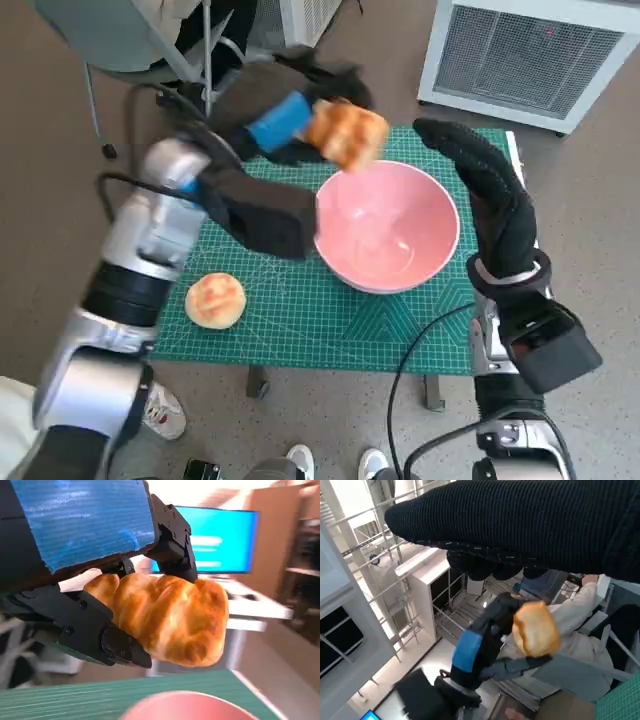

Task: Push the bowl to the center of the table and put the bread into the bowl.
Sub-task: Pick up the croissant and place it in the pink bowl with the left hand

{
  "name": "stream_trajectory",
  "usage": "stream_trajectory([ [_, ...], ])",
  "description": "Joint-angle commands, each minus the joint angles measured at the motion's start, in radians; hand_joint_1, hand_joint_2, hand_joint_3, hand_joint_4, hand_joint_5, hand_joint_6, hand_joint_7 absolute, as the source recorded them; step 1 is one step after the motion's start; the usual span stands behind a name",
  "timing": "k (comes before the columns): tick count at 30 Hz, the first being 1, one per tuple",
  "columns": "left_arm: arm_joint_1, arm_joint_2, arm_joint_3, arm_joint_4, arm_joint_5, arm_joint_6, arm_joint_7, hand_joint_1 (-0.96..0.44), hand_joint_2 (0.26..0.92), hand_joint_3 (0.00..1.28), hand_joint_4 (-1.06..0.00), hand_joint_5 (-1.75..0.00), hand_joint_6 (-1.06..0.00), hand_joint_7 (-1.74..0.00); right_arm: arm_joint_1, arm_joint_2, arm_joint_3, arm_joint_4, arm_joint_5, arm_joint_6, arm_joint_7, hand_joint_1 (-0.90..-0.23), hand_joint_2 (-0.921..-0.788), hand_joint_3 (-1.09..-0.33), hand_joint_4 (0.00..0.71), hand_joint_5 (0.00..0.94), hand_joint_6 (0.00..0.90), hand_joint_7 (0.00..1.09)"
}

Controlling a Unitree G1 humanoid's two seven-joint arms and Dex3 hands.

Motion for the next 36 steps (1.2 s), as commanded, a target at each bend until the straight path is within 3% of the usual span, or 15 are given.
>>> stream_trajectory([
  [1,0.004,-0.046,-0.033,0.038,0.014,-0.023,0.01,0.0,0.92,0.1,-0.66,-1.2,-0.59,-1.21,0.023,-0.003,-0.003,0.008,0.017,0.003,0.01,-0.592,-0.921,-0.841,0.266,0.181,-0.001,0.76],
  [16,-0.001,-0.132,-0.104,0.135,0.029,-0.008,-0.053,0.0,0.921,0.14,-0.6,-1.19,-0.55,-1.32,0.039,-0.011,-0.006,-0.021,0.037,0.01,0.013,-0.601,-0.921,-0.832,0.246,0.199,-0.001,0.75],
  [18,0.002,-0.14,-0.106,0.139,0.021,0.024,-0.093,0.0,0.921,0.18,-0.53,-1.24,-0.52,-1.37,0.04,-0.012,-0.007,-0.023,0.04,0.01,0.014,-0.606,-0.921,-0.83,0.244,0.201,-0.001,0.75],
  [20,0.004,-0.146,-0.109,0.136,0.015,0.071,-0.145,-0.2,0.921,0.29,-0.36,-0.99,-0.41,-1.49,0.041,-0.014,-0.008,-0.024,0.043,0.01,0.015,-0.61,-0.921,-0.827,0.242,0.204,-0.001,0.75],
  [21,0.004,-0.148,-0.111,0.133,0.015,0.092,-0.167,-0.17,0.895,0.29,-0.31,-0.89,-0.34,-1.39,0.041,-0.014,-0.008,-0.023,0.044,0.009,0.015,-0.611,-0.921,-0.826,0.242,0.204,-0.001,0.75],
  [23,0.004,-0.149,-0.117,0.127,0.021,0.132,-0.206,-0.09,0.839,0.27,-0.21,-0.52,-0.19,-1.01,0.04,-0.014,-0.009,-0.022,0.045,0.009,0.015,-0.611,-0.921,-0.824,0.241,0.207,-0.001,0.75],
  [24,0.005,-0.146,-0.12,0.124,0.025,0.148,-0.221,-0.08,0.823,0.25,-0.18,-0.36,-0.14,-0.9,0.04,-0.013,-0.01,-0.022,0.046,0.008,0.015,-0.61,-0.921,-0.822,0.241,0.208,-0.001,0.75],
  [26,0.009,-0.141,-0.122,0.116,0.029,0.165,-0.242,-0.07,0.804,0.22,-0.14,-0.22,-0.08,-0.79,0.04,-0.012,-0.011,-0.022,0.046,0.009,0.014,-0.608,-0.921,-0.821,0.24,0.21,-0.001,0.75],
  [29,0.016,-0.131,-0.119,0.104,0.023,0.166,-0.261,-0.11,0.783,0.19,-0.09,-0.1,-0.03,-0.71,0.039,-0.011,-0.012,-0.023,0.047,0.009,0.013,-0.606,-0.921,-0.819,0.238,0.212,-0.001,0.75],
  [36,0.04,-0.109,-0.097,0.081,-0.007,0.153,-0.295,-0.21,0.775,0.14,-0.03,-0.02,0.0,-0.58,0.041,-0.004,-0.01,-0.025,0.05,0.008,0.013,-0.604,-0.921,-0.816,0.235,0.217,-0.001,0.75],
])
